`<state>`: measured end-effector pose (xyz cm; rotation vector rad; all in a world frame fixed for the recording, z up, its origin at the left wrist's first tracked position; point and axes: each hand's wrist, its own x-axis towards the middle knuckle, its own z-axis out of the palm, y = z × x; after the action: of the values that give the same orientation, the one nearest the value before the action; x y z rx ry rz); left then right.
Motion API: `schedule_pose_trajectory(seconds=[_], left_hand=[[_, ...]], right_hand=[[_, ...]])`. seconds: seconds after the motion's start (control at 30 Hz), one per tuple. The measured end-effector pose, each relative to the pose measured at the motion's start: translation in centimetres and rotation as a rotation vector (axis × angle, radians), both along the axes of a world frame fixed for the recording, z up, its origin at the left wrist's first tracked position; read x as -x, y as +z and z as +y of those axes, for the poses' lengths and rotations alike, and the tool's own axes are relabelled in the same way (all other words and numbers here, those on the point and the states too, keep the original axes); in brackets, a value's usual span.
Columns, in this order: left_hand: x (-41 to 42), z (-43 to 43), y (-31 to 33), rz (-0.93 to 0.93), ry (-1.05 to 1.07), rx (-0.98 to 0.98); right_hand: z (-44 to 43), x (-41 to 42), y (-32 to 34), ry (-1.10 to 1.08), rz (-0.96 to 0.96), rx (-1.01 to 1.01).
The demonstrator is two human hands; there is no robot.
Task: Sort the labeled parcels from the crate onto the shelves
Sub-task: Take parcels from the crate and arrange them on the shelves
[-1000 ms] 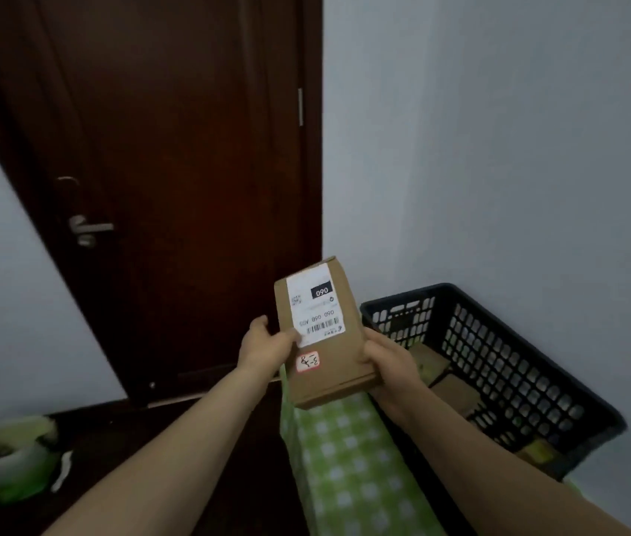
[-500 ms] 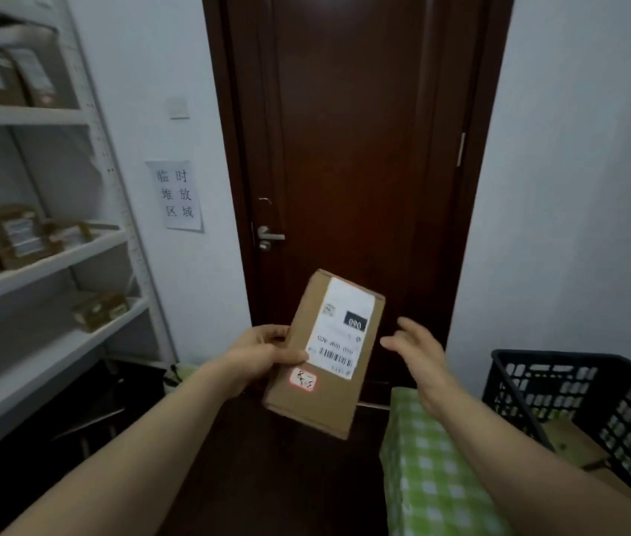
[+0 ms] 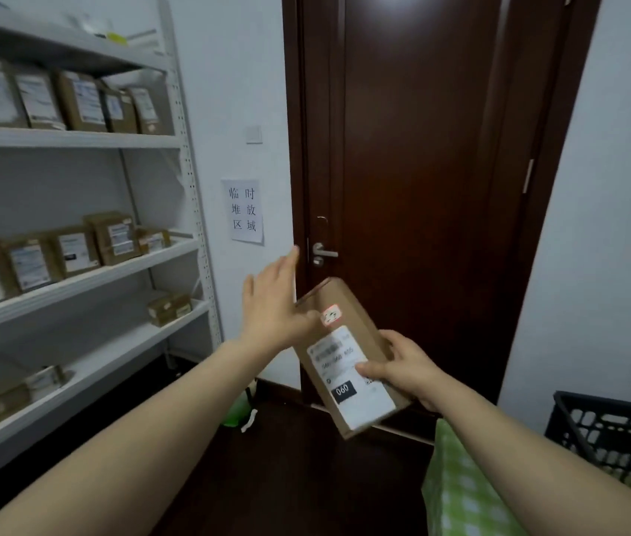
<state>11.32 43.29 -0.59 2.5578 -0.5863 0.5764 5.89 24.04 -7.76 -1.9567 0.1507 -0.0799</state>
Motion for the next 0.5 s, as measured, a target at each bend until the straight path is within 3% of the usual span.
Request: schedule_pose_trajectory(seconds=[0.1,0.13,0.2,0.3,0.5], left_hand=[[0.5,1.0,-0.8,0.549,0.047,0.546],[0.6,1.3,-1.4,0.731,0.021,0.651],[0.9,1.6,-2.6,0.915,-0.064,0.758],[0.8,2.1,-3.3,0.941,-0.189,0.773],[0.5,2.8,-3.6,0.902,-0.243,0.762]], right_hand=[[0.2,-0.4,-0.2,-0.058,-0.054,-0.391],[0.6,-0.6,-0.1,-0.061,-0.070,-0.483],[1.4,-0.7,0.0,-0.066,-0.079,-0.591],[2.0,-0.6,-0.1,-0.043,-0.061,-0.605],[2.3,-0.5,-0.1,-0.027,-0.038,-0.563]])
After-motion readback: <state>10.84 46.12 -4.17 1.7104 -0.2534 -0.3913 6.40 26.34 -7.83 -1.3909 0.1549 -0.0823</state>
